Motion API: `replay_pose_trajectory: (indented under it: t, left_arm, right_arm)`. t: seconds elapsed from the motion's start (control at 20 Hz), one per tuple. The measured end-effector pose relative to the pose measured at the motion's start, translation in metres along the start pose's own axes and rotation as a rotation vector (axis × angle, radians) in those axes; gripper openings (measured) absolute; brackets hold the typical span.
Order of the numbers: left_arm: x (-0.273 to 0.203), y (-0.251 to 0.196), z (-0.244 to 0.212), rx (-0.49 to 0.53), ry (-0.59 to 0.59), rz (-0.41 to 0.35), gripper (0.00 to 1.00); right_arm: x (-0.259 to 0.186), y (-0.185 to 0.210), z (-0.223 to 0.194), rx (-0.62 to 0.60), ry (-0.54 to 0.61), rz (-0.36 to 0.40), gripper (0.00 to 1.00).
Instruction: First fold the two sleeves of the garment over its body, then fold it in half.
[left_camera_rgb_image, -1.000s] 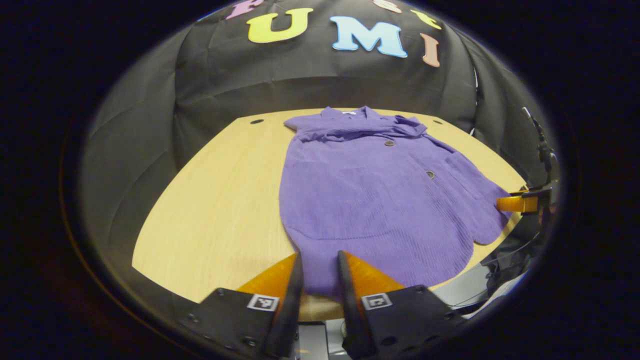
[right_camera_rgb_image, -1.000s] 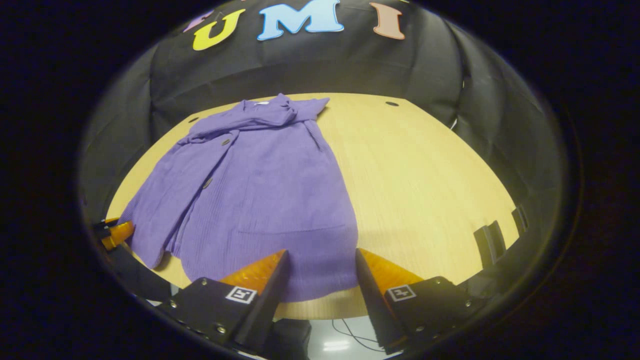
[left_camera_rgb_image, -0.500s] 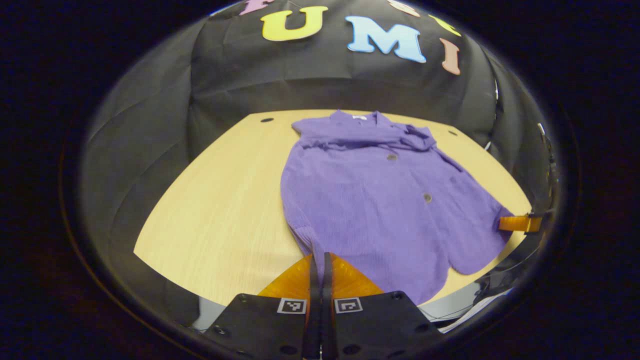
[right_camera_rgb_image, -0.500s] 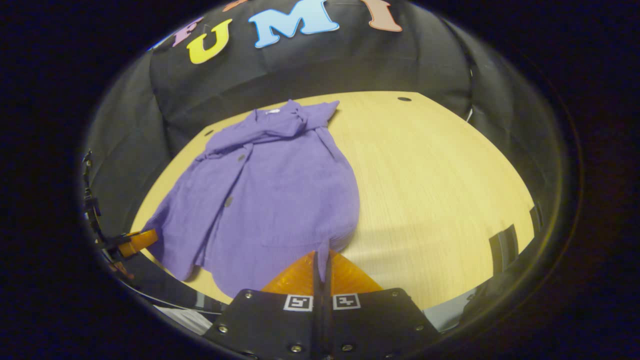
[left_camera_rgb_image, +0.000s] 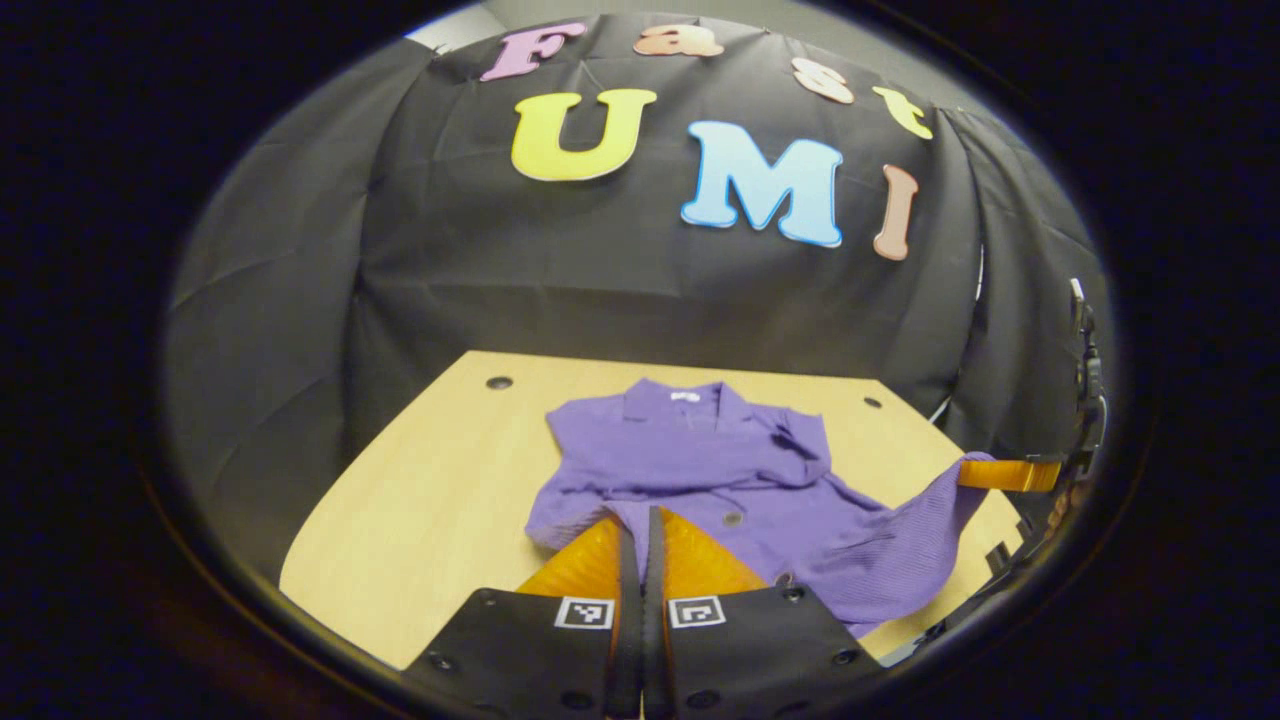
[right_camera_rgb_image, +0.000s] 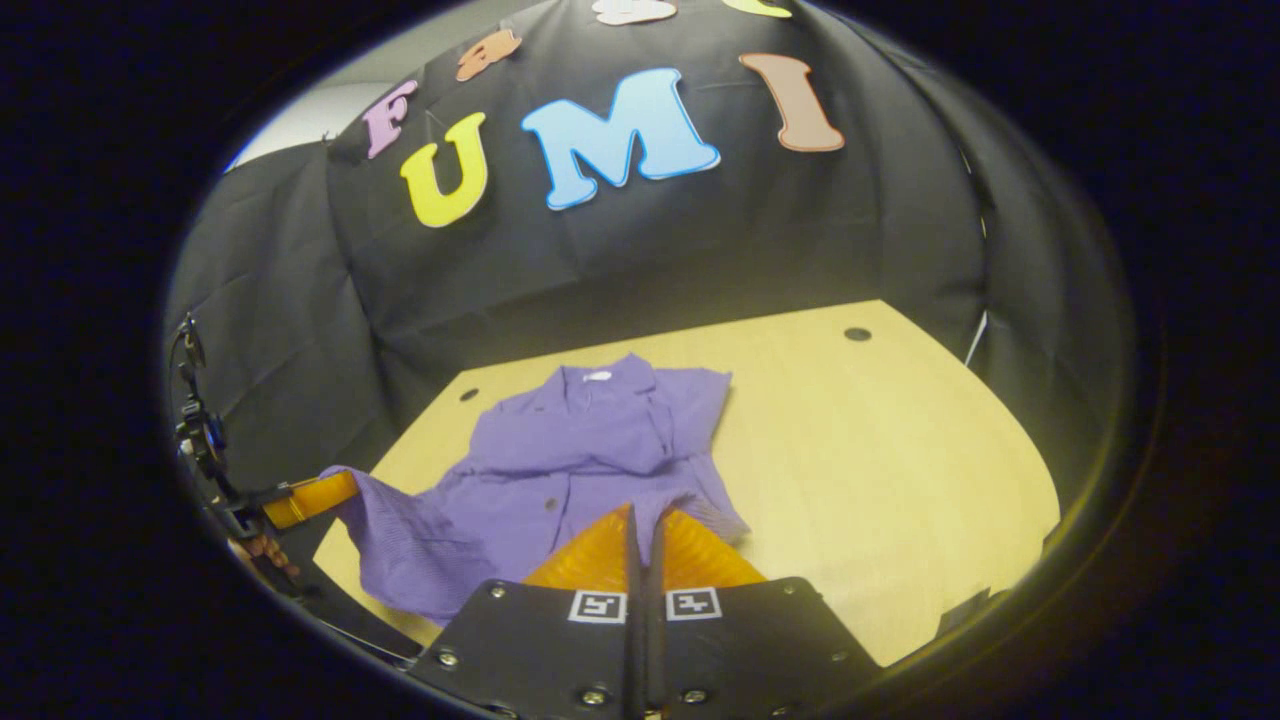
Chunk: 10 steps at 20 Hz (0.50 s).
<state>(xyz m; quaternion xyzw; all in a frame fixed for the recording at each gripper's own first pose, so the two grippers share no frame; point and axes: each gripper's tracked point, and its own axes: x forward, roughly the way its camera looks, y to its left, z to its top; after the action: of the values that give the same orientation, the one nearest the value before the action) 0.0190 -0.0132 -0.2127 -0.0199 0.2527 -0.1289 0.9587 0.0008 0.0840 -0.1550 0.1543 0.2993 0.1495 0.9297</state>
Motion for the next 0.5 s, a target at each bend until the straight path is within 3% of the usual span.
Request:
replay_pose_trajectory:
  t: [0.5]
  left_arm:
    - [0.161,0.026,0.123,0.031,-0.098,-0.096,0.06]
  right_arm:
    - [0.109,0.005,0.113,-0.026,-0.11,-0.097,0.0]
